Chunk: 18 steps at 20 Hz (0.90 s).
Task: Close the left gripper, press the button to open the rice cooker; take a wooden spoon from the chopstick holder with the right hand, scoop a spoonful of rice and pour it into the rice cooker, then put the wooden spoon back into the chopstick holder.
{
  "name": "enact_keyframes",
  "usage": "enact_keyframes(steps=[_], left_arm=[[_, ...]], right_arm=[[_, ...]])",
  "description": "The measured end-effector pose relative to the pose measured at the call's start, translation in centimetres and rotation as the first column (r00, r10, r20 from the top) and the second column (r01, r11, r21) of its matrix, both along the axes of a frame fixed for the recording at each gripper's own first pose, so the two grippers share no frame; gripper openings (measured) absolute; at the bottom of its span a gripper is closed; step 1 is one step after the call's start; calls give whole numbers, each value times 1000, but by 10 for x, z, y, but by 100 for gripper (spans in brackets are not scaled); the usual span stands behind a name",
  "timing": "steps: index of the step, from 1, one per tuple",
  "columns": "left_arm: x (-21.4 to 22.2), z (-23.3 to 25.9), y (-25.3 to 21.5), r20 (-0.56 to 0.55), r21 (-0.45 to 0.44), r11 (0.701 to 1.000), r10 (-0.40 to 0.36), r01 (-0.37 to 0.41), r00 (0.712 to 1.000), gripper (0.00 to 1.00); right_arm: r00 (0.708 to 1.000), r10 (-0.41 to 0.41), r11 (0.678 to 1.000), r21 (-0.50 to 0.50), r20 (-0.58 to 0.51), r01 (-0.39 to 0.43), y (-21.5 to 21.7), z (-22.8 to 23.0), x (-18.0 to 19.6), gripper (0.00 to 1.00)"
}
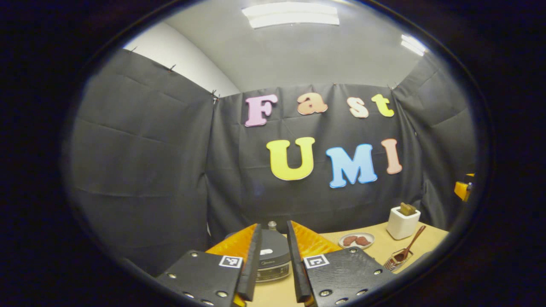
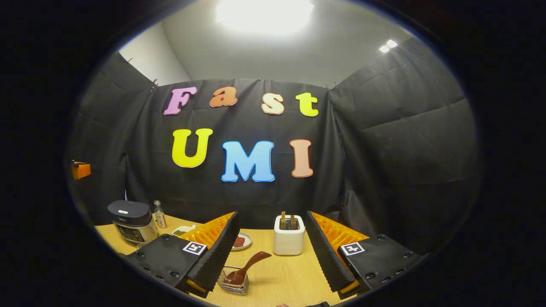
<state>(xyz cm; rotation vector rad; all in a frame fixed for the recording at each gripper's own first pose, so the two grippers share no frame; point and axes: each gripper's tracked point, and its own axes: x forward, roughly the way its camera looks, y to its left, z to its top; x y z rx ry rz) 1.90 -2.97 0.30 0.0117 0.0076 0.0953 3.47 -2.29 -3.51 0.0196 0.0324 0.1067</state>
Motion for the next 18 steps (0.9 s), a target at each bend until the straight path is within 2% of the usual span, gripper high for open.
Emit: enact_keyframes(steps=[1, 2, 3, 4, 6, 10, 18], left_arm=[[3, -1, -1, -5, -4, 1000, -4, 4, 1000, 37], [4, 2, 11, 7, 6, 999, 40, -40, 999, 28], [9, 3, 16, 12, 4, 999, 44, -44, 999, 19], [16, 0, 9, 3, -20, 1000, 8, -8, 1000, 11], [30, -2, 18, 17, -54, 999, 7, -6, 1000, 3], [71, -18, 24, -4, -76, 996, -41, 41, 999, 1], [146, -87, 46, -106, -107, 991, -87, 76, 990, 0]], right_arm=[[1000, 3, 1000, 6, -3, -3, -1, -1, 2, 98], [1000, 3, 1000, 8, -4, -3, -1, -1, 3, 97], [1000, 2, 1000, 8, -4, -2, -1, -1, 5, 97], [1000, 1, 1000, 8, -4, -1, -1, -1, 7, 98], [1000, -14, 1000, 7, -7, 15, -1, -4, 12, 98], [997, -70, 997, 37, -13, 71, 3, -2, 17, 96], [986, -168, 986, 4, -14, 168, 13, 0, 25, 96]])
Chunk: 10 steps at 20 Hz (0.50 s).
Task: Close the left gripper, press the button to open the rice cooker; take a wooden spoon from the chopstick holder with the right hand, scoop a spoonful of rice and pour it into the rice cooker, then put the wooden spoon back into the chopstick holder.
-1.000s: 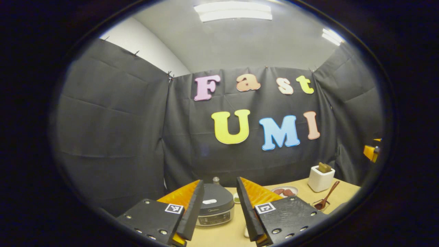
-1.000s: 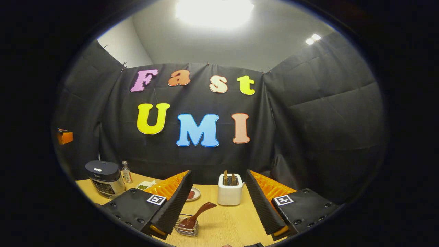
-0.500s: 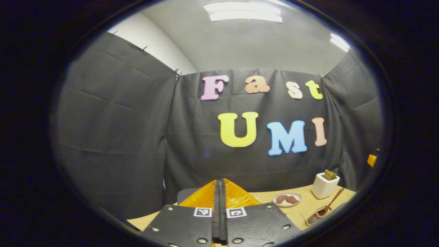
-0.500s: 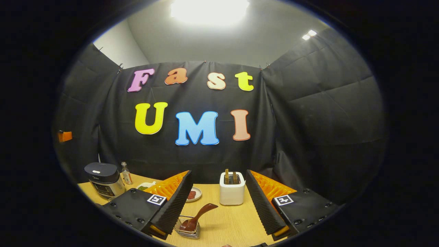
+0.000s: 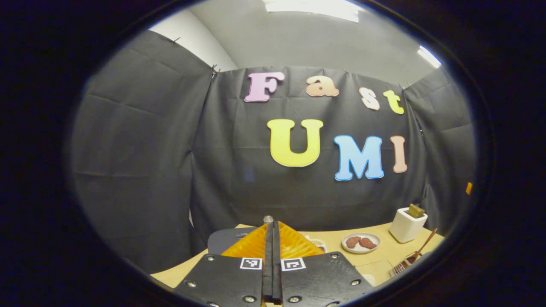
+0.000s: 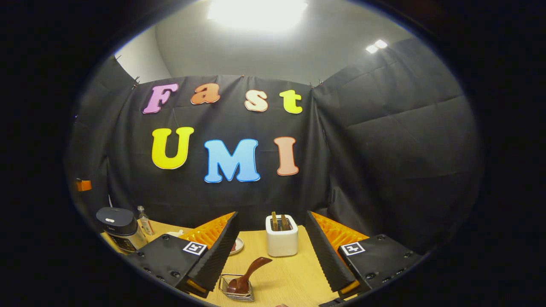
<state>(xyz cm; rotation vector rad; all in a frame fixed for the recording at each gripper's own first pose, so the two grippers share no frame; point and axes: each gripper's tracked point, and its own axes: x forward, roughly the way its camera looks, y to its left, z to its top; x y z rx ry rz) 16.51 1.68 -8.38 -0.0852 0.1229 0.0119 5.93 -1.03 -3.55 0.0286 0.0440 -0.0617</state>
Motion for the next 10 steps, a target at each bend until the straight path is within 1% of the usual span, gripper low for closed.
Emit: enact_keyframes(steps=[2, 4, 6, 7, 8, 10], left_arm=[[11, -24, 0, -38, 1, 1000, -12, 12, 999, 1], [18, -47, 0, -76, -7, 1000, -23, 23, 997, 1], [25, -67, -3, -108, -10, 999, -34, 33, 994, 0], [27, -76, -3, -124, -11, 999, -37, 36, 992, 1], [31, -85, -3, -139, -19, 999, -40, 37, 989, 1], [34, -104, -5, -173, -38, 999, -42, 36, 984, 0]], right_arm=[[1000, -17, 1000, -5, -8, 17, 1, -1, 3, 98], [999, -30, 1000, -9, -16, 30, 3, -1, 5, 96], [999, -42, 999, -18, -6, 42, 4, 4, 7, 98], [999, -44, 999, -25, -5, 44, 6, 4, 7, 96], [999, -46, 998, -33, -5, 46, 6, 5, 8, 98], [999, -49, 998, -48, -8, 49, 6, 5, 9, 96]])
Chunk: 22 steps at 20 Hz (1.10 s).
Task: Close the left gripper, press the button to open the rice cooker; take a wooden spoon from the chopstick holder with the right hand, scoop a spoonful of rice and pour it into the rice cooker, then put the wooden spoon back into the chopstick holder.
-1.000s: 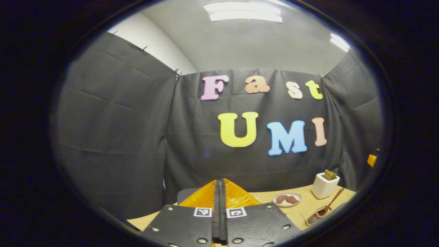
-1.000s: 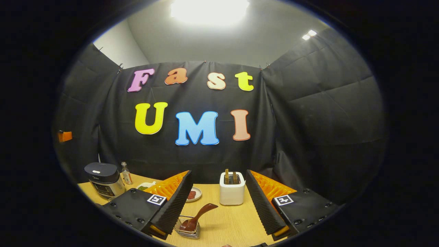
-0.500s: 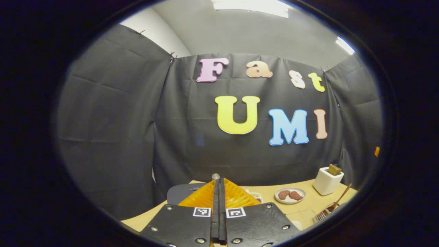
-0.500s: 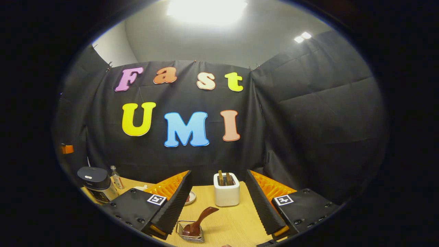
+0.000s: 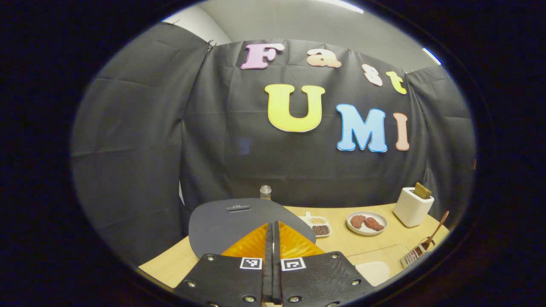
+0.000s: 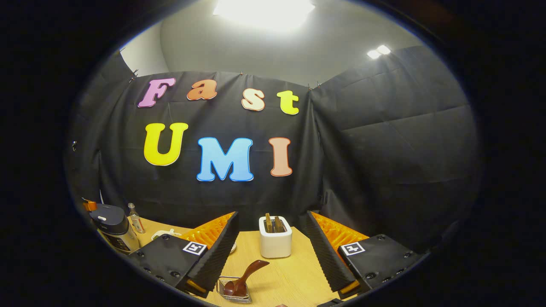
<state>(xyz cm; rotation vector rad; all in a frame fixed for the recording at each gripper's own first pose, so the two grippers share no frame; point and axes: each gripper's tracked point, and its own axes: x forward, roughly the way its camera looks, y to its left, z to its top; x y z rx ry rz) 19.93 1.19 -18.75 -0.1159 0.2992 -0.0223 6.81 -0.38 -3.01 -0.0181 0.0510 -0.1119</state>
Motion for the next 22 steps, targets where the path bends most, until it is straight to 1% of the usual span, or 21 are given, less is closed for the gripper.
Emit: enact_keyframes(steps=[1, 2, 6, 7, 10, 11, 12, 13, 14, 15, 16, 17, 18, 19, 22], left_arm=[[1, -10, 1, -14, 5, 1000, 5, -5, 1000, 4], [2, -18, 1, -29, 17, 1000, 7, -7, 1000, 1], [-3, -50, -1, -98, 31, 1000, 4, -1, 995, 1], [-1, -47, -1, -75, 40, 999, 2, 1, 997, 1], [-2, -51, -2, -79, 69, 998, -4, 9, 997, 2], [-3, -56, -3, -101, 59, 998, -8, 14, 995, 2], [-2, -58, -2, -112, 29, 999, -13, 16, 994, 2], [1, -59, -2, -137, -8, 1000, -22, 21, 990, 2], [-2, -59, -1, -149, -52, 999, -23, 15, 989, 2], [-3, -56, 1, -147, -74, 997, -26, 15, 989, 2], [-3, -54, 3, -130, -73, 997, -23, 14, 991, 5], [-1, -48, 3, -113, -56, 998, -16, 9, 993, 2], [-3, -42, 3, -106, -31, 1000, -8, 4, 994, 5], [-3, -31, 3, -91, -9, 1000, -2, 1, 996, 2], [5, 17, 5, 3, 46, 999, 8, -8, 1000, 2]], right_arm=[[1000, -2, 1000, -4, -2, 2, 0, 0, 0, 96], [1000, -4, 1000, -6, -3, 4, -1, 0, -1, 97], [1000, -8, 1000, -17, -10, 8, -2, -1, -1, 96], [1000, -8, 1000, -20, -11, 8, -3, -1, -1, 96], [1000, -8, 1000, -24, -13, 7, -4, -1, -1, 97], [1000, -6, 1000, -22, -15, 6, -3, -3, -1, 96], [1000, -4, 1000, -20, -18, 4, -3, -4, -1, 97], [1000, -1, 1000, -17, -20, 1, -2, -5, -2, 98], [1000, 0, 1000, -13, -22, 0, -3, -7, -1, 97], [1000, 2, 1000, -5, -19, -2, -2, -9, -2, 97], [1000, 7, 1000, 5, -18, -6, -2, -9, -3, 98], [1000, 11, 1000, 13, -18, -11, -2, -9, -5, 98], [1000, 16, 1000, 17, -17, -16, -4, -9, -6, 98], [1000, 18, 1000, 16, -18, -18, -5, -10, -6, 98], [999, 30, 999, 31, -13, -29, -8, -9, -2, 97]])
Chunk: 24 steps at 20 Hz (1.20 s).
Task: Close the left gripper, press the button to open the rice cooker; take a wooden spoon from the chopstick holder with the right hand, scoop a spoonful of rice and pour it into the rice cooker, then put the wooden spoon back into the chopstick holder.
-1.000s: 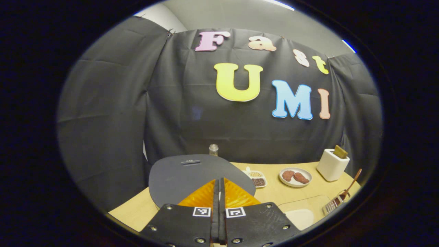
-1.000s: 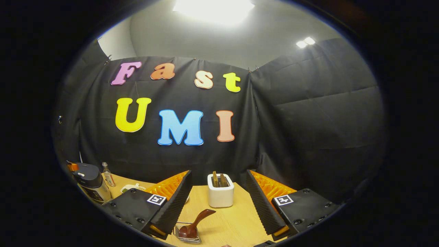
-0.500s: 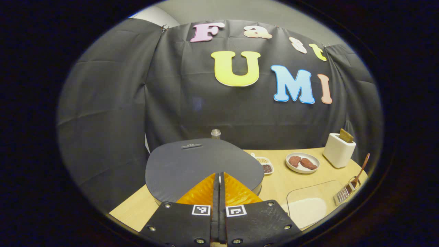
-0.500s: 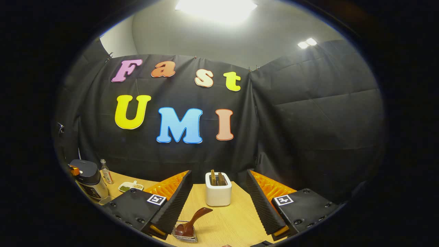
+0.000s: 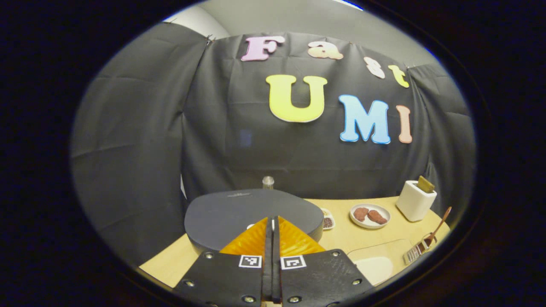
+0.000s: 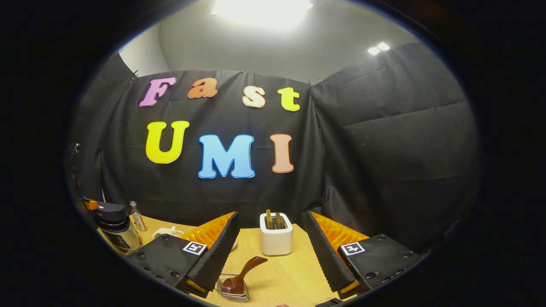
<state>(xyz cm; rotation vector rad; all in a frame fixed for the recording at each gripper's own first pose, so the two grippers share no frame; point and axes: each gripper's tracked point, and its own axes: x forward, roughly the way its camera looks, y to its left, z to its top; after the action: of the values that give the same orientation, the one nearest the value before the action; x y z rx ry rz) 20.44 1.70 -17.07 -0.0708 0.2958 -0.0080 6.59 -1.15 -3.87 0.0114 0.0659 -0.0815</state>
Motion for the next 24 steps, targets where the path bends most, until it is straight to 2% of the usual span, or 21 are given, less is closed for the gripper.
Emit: enact_keyframes(steps=[6, 10, 11, 15, 16, 19, 21, 22, 24], left_arm=[[-7, 94, 22, 160, -32, 996, 92, -88, 983, 1], [-35, 145, 25, 260, -17, 995, 102, -101, 960, 1], [-42, 155, 27, 276, -5, 995, 100, -103, 956, 9], [-74, 188, 32, 339, 50, 989, 116, -141, 934, 79], [-82, 192, 32, 342, 51, 988, 119, -145, 932, 82], [-106, 197, 35, 341, 40, 987, 135, -158, 930, 82], [-118, 198, 41, 333, 52, 984, 145, -171, 932, 82], [-124, 198, 44, 330, 60, 982, 149, -178, 932, 82], [-134, 198, 50, 328, 70, 979, 157, -190, 931, 82]], right_arm=[[998, 49, 998, 27, -26, -48, 4, -13, 6, 97], [992, 104, 994, 41, -67, -101, 12, -30, 14, 98], [990, 116, 993, 48, -79, -112, 14, -33, 17, 97], [978, 159, 985, 81, -137, -149, 24, -59, 27, 97], [974, 167, 984, 91, -151, -154, 25, -67, 30, 97], [958, 200, 975, 132, -204, -176, 34, -90, 36, 98], [942, 228, 968, 163, -245, -192, 39, -106, 41, 93], [933, 241, 964, 181, -268, -197, 43, -117, 42, 97], [908, 262, 954, 227, -326, -194, 48, -139, 43, 98]])
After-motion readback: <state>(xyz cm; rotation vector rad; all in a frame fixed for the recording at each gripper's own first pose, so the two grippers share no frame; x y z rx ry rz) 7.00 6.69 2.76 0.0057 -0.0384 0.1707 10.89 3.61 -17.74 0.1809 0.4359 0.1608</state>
